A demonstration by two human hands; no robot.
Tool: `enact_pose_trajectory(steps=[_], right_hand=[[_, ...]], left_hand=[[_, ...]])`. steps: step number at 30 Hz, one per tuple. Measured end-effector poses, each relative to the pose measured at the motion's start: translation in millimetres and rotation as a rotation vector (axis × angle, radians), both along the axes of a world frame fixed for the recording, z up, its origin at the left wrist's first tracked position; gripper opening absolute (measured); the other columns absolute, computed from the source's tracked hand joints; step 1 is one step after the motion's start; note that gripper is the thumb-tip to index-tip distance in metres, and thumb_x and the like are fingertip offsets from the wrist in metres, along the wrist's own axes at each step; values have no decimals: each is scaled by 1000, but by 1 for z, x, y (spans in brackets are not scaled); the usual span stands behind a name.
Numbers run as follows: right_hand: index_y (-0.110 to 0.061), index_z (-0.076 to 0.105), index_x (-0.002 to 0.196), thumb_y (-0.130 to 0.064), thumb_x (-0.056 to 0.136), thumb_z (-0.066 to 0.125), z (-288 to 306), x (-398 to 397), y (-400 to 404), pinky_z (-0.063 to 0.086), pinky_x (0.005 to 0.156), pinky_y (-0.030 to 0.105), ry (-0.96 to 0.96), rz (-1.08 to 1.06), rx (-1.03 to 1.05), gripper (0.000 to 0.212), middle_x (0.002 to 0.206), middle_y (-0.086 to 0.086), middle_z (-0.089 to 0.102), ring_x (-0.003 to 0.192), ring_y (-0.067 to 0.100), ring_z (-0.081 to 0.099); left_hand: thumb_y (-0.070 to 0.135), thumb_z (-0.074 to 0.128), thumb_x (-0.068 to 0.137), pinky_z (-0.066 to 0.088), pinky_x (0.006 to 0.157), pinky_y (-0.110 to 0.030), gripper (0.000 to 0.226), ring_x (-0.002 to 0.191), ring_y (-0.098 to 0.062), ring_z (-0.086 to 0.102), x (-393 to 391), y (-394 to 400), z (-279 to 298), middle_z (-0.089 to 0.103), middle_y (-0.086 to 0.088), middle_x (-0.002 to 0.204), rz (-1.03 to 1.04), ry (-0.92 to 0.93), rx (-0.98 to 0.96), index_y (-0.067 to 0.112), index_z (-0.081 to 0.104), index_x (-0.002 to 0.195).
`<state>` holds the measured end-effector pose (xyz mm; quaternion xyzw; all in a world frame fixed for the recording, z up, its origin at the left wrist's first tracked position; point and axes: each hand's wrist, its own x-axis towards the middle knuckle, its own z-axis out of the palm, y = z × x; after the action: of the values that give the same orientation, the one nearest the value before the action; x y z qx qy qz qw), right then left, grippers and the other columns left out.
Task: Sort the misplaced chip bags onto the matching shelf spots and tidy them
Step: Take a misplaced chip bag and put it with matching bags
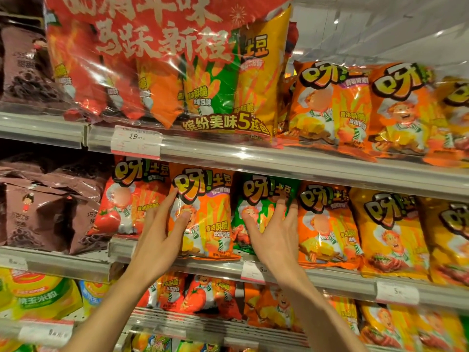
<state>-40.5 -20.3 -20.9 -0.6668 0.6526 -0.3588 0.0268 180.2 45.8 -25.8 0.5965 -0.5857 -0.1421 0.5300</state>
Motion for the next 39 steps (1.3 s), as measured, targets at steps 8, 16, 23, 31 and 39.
enact_pose_trajectory(steps=[8,16,23,31,39], right_hand=[[-19,26,154,-76,89,43,-1,4,-4,42,106,47,-30,12,-10,88,163,17,9,143,40,30],[-16,39,147,-73,91,46,22,7,4,45,101,47,106,16,-87,80,156,23,24,136,39,39],[-19,39,147,-68,91,53,38,-18,24,45,103,49,164,44,-169,76,155,20,25,138,38,38],[-22,30,154,-71,90,50,35,-77,46,42,106,50,136,-28,-144,83,163,16,16,143,39,33],[-30,22,159,-71,90,53,29,-131,63,39,110,52,43,-55,-164,87,167,3,8,150,35,24]], left_hand=[[55,44,99,26,100,-31,60,95,41,28,1,8,2,39,14,132,3,23,-6,50,21,154],[60,44,97,26,110,-35,60,122,24,27,11,12,-1,31,20,146,23,-16,-20,56,19,152],[64,43,97,27,112,-38,59,130,18,27,9,7,-3,30,16,154,32,-33,-32,58,18,151],[59,42,98,33,95,-31,59,101,31,35,-36,-16,-2,47,6,133,-54,-56,-28,52,20,153],[61,40,99,28,100,-30,63,112,0,37,-77,-50,-3,40,-1,145,-63,-78,-8,42,22,156]])
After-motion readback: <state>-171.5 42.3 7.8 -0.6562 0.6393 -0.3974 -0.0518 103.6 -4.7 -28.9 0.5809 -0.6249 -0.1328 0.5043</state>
